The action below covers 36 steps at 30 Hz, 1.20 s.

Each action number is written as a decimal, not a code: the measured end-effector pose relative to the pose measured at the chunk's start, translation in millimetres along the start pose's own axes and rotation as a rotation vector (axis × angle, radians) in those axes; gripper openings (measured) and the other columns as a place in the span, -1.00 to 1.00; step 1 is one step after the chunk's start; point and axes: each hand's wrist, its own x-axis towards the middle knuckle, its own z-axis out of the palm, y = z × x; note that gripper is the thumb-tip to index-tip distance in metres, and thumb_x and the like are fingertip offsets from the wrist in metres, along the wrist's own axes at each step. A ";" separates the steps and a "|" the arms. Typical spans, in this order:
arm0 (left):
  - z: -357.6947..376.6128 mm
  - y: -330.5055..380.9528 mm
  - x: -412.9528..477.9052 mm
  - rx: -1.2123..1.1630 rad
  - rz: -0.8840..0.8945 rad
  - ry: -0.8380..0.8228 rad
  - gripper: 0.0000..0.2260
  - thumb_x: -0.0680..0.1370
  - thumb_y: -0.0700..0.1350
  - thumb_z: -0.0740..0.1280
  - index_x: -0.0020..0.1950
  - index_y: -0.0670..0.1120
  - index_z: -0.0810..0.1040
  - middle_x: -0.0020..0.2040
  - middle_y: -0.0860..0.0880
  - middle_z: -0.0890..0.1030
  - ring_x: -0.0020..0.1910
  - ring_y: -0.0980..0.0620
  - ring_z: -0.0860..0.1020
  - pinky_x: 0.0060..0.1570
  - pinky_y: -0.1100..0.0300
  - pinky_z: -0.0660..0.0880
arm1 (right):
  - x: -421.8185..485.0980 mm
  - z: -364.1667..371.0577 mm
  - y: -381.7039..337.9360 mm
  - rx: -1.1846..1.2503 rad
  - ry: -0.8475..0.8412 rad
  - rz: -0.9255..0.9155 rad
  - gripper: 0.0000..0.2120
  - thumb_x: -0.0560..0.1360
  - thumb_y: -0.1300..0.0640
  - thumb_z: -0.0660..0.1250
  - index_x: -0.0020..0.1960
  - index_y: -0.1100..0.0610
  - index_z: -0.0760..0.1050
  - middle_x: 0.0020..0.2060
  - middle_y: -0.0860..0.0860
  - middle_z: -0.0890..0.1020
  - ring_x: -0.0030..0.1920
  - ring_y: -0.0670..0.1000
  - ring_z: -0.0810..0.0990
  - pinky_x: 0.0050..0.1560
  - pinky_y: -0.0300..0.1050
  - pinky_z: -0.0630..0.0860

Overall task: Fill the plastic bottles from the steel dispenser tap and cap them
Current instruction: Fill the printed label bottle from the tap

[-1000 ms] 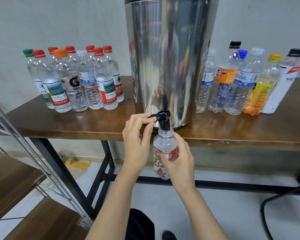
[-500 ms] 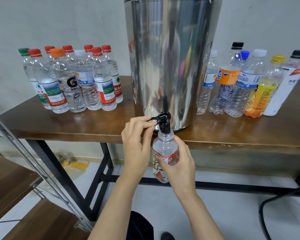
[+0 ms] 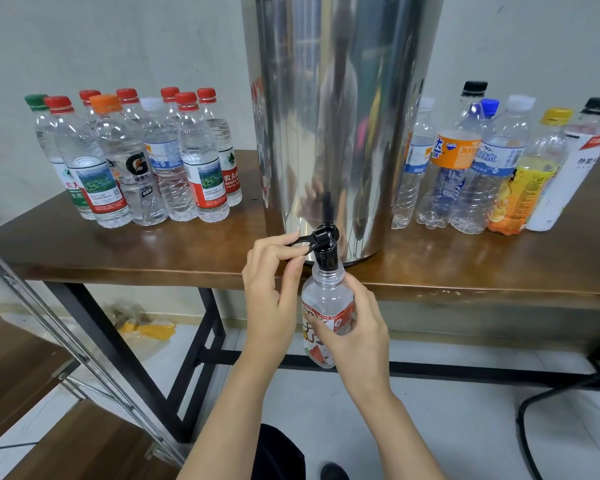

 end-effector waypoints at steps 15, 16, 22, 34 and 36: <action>-0.6 -0.4 -0.1 0.000 0.005 -0.004 -0.87 0.62 -0.05 0.23 0.07 0.14 0.55 0.17 0.20 0.54 0.23 -0.03 0.52 0.23 -0.26 0.41 | 2.0 -1.4 -0.9 -0.021 0.002 -0.006 -0.29 0.37 0.09 0.58 0.37 -0.30 0.33 0.23 -0.32 0.46 0.18 -0.34 0.46 0.01 -0.48 0.41; -0.7 -0.4 0.0 0.000 0.004 -0.005 -0.87 0.62 -0.05 0.23 0.07 0.14 0.55 0.17 0.21 0.54 0.23 -0.03 0.52 0.23 -0.25 0.41 | 2.0 -1.2 -1.2 -0.022 0.004 -0.009 -0.29 0.37 0.09 0.58 0.36 -0.30 0.33 0.22 -0.32 0.46 0.18 -0.35 0.46 0.01 -0.48 0.41; -0.7 0.1 0.3 0.001 0.001 -0.006 -0.87 0.62 -0.05 0.23 0.07 0.14 0.55 0.16 0.23 0.54 0.22 -0.02 0.52 0.23 -0.24 0.41 | 1.6 -1.1 -0.6 -0.015 0.004 -0.005 -0.29 0.36 0.12 0.58 0.36 -0.29 0.34 0.23 -0.31 0.47 0.19 -0.30 0.48 0.05 -0.44 0.43; -0.5 -1.3 0.8 0.004 0.000 -0.003 -0.86 0.62 -0.04 0.23 0.06 0.17 0.54 0.17 0.23 0.54 0.23 -0.02 0.52 0.22 -0.26 0.41 | 1.6 -0.6 -1.5 0.001 -0.006 0.004 -0.30 0.36 0.13 0.59 0.38 -0.21 0.37 0.22 -0.28 0.48 0.19 -0.31 0.46 0.04 -0.54 0.39; -0.5 -1.8 0.9 0.006 0.008 -0.002 -0.86 0.62 -0.05 0.23 0.07 0.16 0.55 0.16 0.26 0.53 0.22 -0.01 0.52 0.21 -0.25 0.42 | 1.8 0.0 -1.7 -0.002 -0.001 0.000 -0.30 0.36 0.12 0.59 0.37 -0.23 0.37 0.22 -0.28 0.48 0.19 -0.33 0.46 0.04 -0.52 0.40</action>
